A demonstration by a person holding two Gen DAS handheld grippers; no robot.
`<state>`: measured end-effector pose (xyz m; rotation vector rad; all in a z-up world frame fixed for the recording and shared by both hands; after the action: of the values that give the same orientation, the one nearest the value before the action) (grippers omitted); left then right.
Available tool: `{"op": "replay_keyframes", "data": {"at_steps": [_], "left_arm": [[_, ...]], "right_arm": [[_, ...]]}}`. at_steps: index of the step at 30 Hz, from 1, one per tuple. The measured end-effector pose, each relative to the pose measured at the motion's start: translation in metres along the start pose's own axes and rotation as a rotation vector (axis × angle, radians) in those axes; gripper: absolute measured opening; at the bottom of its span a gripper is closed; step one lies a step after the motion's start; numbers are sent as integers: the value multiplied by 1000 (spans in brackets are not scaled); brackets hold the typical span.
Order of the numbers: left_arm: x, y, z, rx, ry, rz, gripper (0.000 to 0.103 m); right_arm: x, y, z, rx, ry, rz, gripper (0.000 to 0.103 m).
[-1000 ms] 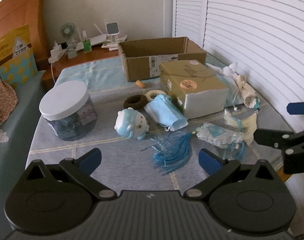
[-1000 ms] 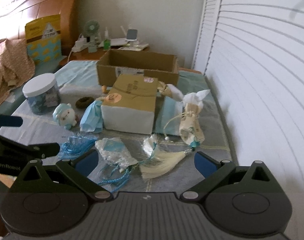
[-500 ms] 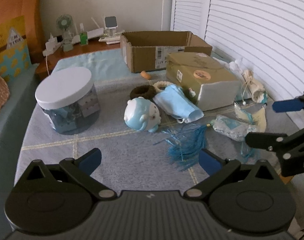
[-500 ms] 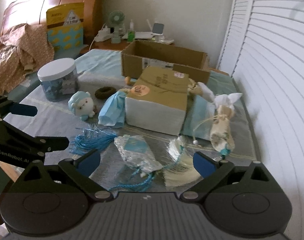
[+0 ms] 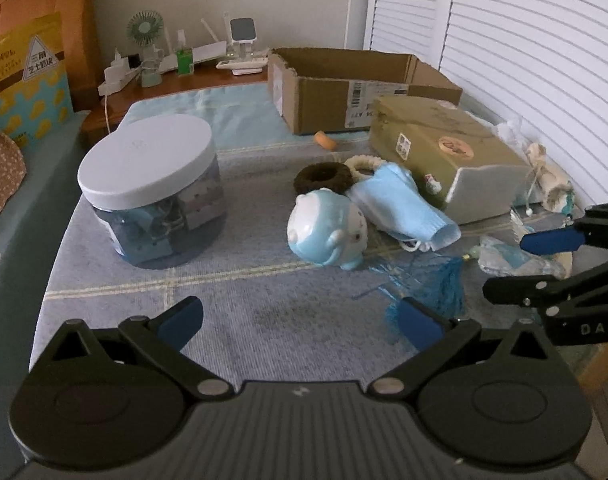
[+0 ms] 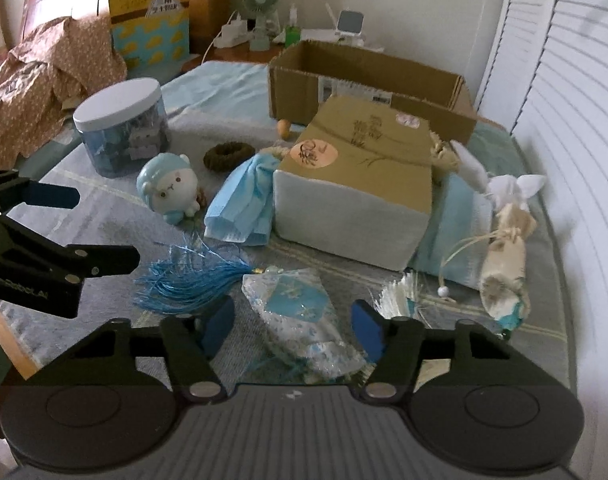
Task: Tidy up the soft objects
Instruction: 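Lower the right gripper onto the floral fabric packet and close it, then carry the packet into the cardboard box with the right gripper while the left gripper grasps the blue plush doll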
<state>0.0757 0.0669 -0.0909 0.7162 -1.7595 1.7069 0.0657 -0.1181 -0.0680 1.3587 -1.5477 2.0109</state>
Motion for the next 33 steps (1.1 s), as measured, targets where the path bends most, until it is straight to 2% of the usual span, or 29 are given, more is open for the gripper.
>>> {"op": "replay_keyframes", "data": {"at_steps": [6, 14, 16, 24, 27, 30, 33], "left_arm": [[-4, -6, 3, -30, 3, 14, 102], [-9, -19, 12, -86, 2, 69, 99], [-11, -24, 12, -87, 4, 77, 89], [-27, -35, 15, -87, 25, 63, 64], [-29, -36, 14, -80, 42, 57, 61], [-30, -37, 13, -81, 55, 52, 51], [-30, -39, 14, -82, 68, 41, 49]], "right_arm": [[-5, 1, 3, -4, -3, -15, 56], [-4, 1, 4, -2, 0, -17, 52], [-3, 1, 4, -5, -2, -16, 52], [-2, 1, 4, -6, -3, -16, 51], [-1, 1, 4, -4, -1, -16, 50], [1, 0, 5, -6, 4, -17, 48], [2, 0, 5, -8, 8, -19, 48]]}}
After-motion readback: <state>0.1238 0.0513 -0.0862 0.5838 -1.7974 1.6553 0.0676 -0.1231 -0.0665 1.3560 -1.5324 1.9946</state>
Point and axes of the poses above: each gripper's, at about its wrist camera, not at the fingertips, and x roughly against the way its jaws point, z to its right, y to its underside, the point moved 4 cm from there along -x, roughly the way its jaws point, and after that the axes turned 4 degrees about -y, right-handed, at the moved point
